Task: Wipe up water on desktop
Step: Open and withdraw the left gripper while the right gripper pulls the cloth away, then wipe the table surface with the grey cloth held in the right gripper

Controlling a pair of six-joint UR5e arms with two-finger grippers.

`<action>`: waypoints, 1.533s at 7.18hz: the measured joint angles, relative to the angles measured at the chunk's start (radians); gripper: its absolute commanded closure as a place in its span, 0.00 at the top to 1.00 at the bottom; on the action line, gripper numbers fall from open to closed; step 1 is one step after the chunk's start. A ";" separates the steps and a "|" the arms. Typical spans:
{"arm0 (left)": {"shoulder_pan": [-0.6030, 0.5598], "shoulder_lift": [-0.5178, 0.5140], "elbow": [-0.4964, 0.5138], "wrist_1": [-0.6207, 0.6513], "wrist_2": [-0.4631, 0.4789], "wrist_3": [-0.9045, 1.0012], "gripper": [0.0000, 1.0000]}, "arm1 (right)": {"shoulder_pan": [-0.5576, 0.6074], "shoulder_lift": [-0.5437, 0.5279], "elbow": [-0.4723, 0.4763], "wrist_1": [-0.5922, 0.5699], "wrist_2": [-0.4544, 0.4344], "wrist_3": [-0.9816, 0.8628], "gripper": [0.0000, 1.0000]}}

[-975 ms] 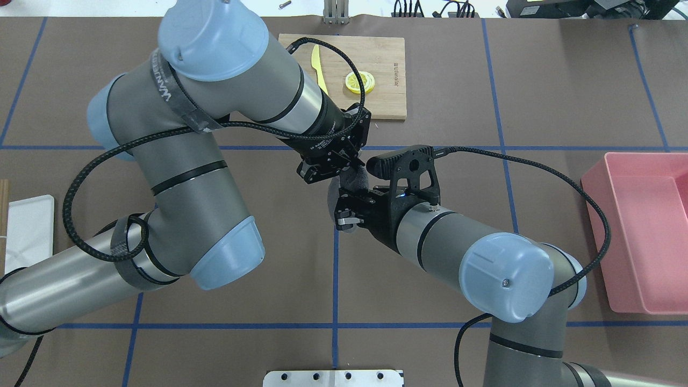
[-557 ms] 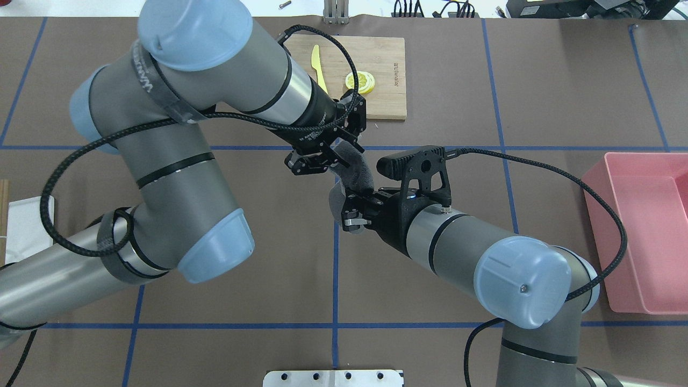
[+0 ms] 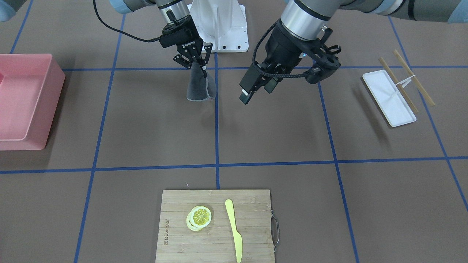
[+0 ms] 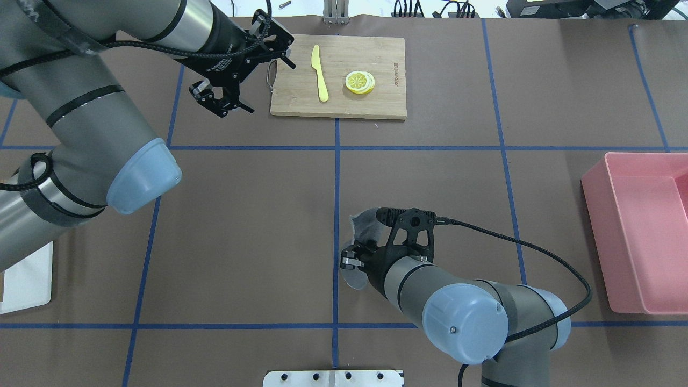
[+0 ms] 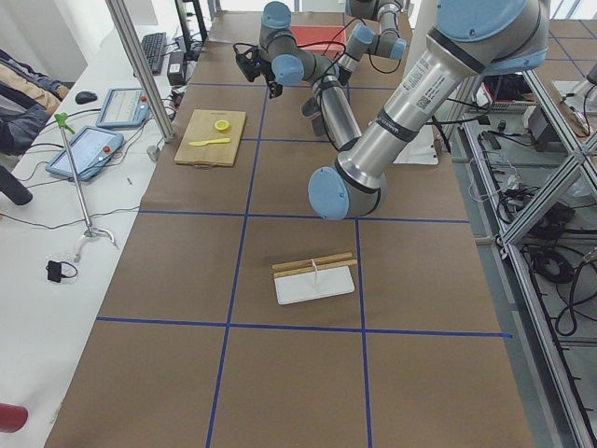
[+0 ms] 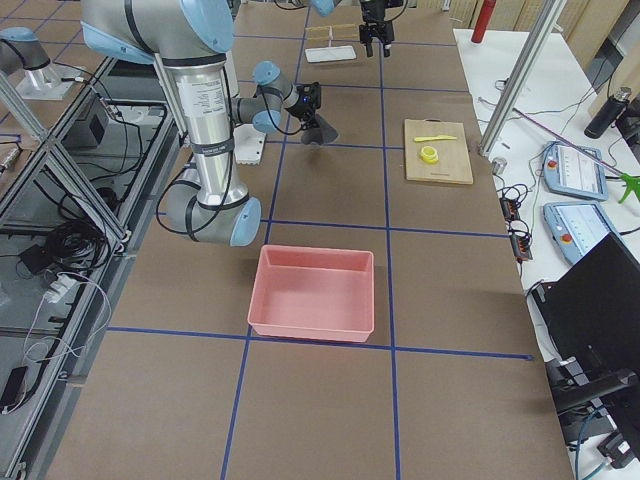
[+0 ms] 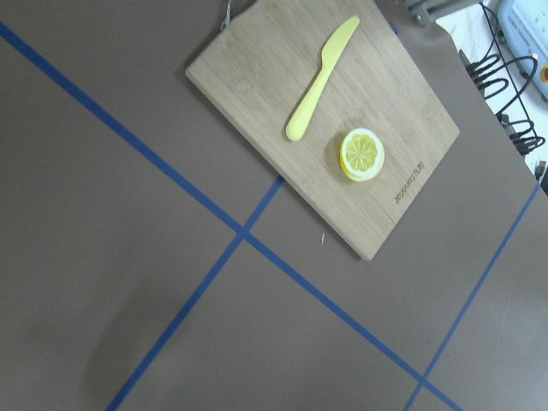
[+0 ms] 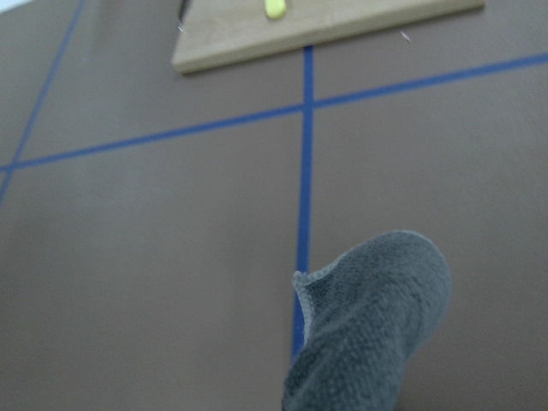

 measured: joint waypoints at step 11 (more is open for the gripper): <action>-0.233 0.116 0.009 0.005 -0.154 0.270 0.97 | 0.160 0.315 -0.273 -0.303 0.495 0.079 0.00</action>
